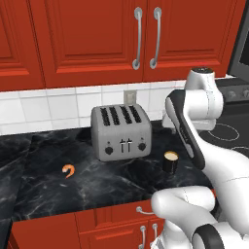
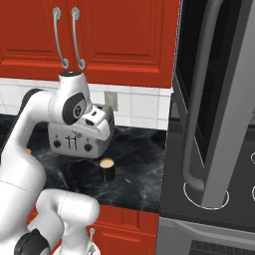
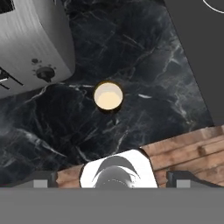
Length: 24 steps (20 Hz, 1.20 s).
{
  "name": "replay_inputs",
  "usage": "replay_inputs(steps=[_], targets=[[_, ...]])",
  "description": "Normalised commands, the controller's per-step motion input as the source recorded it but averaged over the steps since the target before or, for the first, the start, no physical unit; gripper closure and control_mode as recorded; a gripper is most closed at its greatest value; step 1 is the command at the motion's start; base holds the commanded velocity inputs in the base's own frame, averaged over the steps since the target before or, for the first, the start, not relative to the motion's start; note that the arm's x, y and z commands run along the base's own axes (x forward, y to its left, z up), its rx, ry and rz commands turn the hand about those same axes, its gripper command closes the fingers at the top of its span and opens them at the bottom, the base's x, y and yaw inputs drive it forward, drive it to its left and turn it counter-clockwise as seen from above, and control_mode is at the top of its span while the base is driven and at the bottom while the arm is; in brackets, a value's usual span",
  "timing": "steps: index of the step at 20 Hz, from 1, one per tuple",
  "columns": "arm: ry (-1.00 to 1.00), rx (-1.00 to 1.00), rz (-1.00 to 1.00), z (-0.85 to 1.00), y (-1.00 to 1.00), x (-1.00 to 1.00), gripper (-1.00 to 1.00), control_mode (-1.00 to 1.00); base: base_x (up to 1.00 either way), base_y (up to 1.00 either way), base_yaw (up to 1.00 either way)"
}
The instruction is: Pick the mug from the counter and place it inside the microwave. Then close the microwave.
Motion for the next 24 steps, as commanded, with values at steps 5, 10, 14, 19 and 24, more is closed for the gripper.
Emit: replay_inputs(steps=[5,10,14,19,24], targets=[[0.0,0.0,-0.01,-0.29,0.0,0.25,-1.0,-1.0,0.0,0.0,0.0],[0.0,0.0,0.0,-0.2,0.0,0.12,-1.0,-1.0,0.0,0.0,0.0],[0.0,0.0,0.0,-0.25,0.0,0.03,-1.0,-1.0,0.0,0.0,0.0],[0.0,0.0,0.0,-0.31,0.0,0.14,-1.0,-1.0,0.0,0.0,0.0],[0.0,0.0,0.02,-0.35,-0.08,0.21,-1.0,-1.0,0.0,0.0,0.0]])
